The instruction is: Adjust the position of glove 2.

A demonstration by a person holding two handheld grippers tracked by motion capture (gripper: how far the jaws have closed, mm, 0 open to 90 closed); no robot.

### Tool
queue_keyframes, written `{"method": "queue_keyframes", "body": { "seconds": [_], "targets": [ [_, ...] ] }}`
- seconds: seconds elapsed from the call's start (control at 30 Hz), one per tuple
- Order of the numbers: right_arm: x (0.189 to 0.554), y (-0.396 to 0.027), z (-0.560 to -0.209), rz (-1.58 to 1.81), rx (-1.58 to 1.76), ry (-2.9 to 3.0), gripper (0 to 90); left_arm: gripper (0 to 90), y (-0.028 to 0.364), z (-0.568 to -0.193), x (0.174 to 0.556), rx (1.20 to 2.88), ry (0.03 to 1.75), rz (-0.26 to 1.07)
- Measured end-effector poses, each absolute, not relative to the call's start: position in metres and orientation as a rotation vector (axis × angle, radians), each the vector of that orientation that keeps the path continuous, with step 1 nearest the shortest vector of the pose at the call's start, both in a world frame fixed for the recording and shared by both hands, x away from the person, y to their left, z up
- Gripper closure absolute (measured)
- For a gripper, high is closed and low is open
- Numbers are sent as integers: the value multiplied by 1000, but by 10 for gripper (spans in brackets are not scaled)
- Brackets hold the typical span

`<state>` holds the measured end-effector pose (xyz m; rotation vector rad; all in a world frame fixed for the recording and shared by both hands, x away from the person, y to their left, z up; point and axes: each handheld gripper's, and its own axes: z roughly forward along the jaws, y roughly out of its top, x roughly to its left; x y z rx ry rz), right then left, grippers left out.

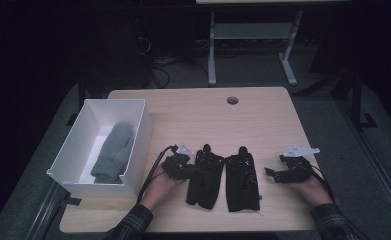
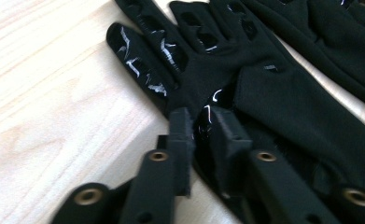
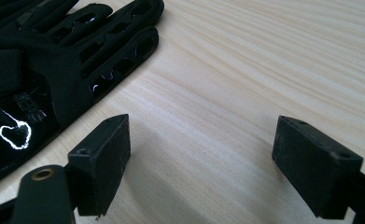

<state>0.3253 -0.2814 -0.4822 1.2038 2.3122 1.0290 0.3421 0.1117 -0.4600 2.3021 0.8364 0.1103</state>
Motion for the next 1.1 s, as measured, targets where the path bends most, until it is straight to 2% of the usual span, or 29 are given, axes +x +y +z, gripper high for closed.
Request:
{"method": "queue_keyframes", "body": {
  "seconds": [0.1, 0.13, 0.17, 0.33, 0.4, 1.1],
  "targets": [
    [324, -281, -482, 1039, 1188, 2320, 267, 864, 112, -460, 343, 2289, 853, 96],
    [323, -281, -481, 1045, 1178, 2328, 328, 868, 113, -460, 344, 2276, 855, 88],
    [321, -279, -479, 1063, 1166, 2348, 460, 871, 114, -460, 344, 2271, 857, 80],
    [314, -271, -470, 1149, 1063, 2453, 811, 873, 119, -457, 347, 2223, 880, 62],
    [311, -267, -469, 1183, 1003, 2521, 888, 873, 122, -455, 347, 2205, 883, 51],
    [307, -234, -474, 1220, 843, 2716, 900, 874, 136, -441, 349, 2033, 888, -98]
  ]
}}
